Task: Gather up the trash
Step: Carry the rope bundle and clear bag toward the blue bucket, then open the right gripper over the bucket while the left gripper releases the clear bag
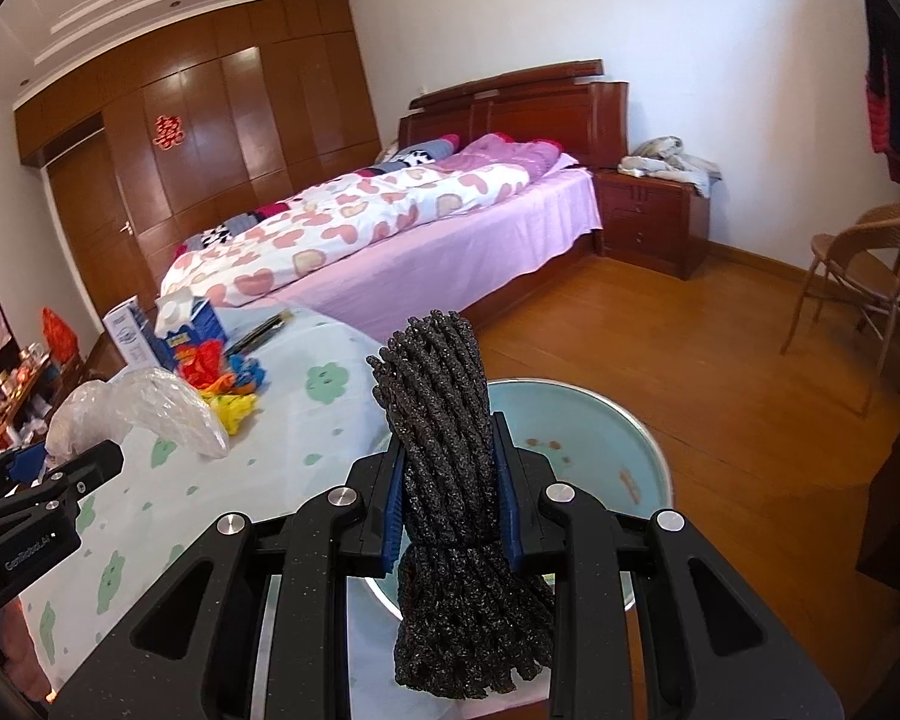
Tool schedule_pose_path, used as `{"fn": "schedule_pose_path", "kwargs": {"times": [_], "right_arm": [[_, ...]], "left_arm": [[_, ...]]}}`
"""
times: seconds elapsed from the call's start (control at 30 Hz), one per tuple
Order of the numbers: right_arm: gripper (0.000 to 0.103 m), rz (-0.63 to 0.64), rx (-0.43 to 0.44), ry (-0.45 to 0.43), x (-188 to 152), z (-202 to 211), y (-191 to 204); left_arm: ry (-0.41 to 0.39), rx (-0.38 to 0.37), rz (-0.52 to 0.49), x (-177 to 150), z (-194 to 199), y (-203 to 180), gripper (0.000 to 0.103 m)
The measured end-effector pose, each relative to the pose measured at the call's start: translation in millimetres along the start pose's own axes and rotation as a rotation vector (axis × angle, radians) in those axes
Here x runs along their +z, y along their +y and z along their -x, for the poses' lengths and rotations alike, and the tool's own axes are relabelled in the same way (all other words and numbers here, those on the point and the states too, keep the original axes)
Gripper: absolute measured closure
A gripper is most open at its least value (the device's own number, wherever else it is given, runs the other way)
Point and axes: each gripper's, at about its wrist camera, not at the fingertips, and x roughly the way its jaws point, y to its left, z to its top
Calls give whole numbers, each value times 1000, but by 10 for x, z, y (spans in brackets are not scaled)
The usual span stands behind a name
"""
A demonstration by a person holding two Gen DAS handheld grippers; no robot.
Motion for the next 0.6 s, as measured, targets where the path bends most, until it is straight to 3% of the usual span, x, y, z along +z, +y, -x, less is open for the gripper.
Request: {"fn": "schedule_pose_path", "kwargs": {"times": [0.6], "right_arm": [[77, -69, -118, 80, -63, -327, -499]], "left_arm": [[69, -86, -27, 106, -437, -540, 50]]}}
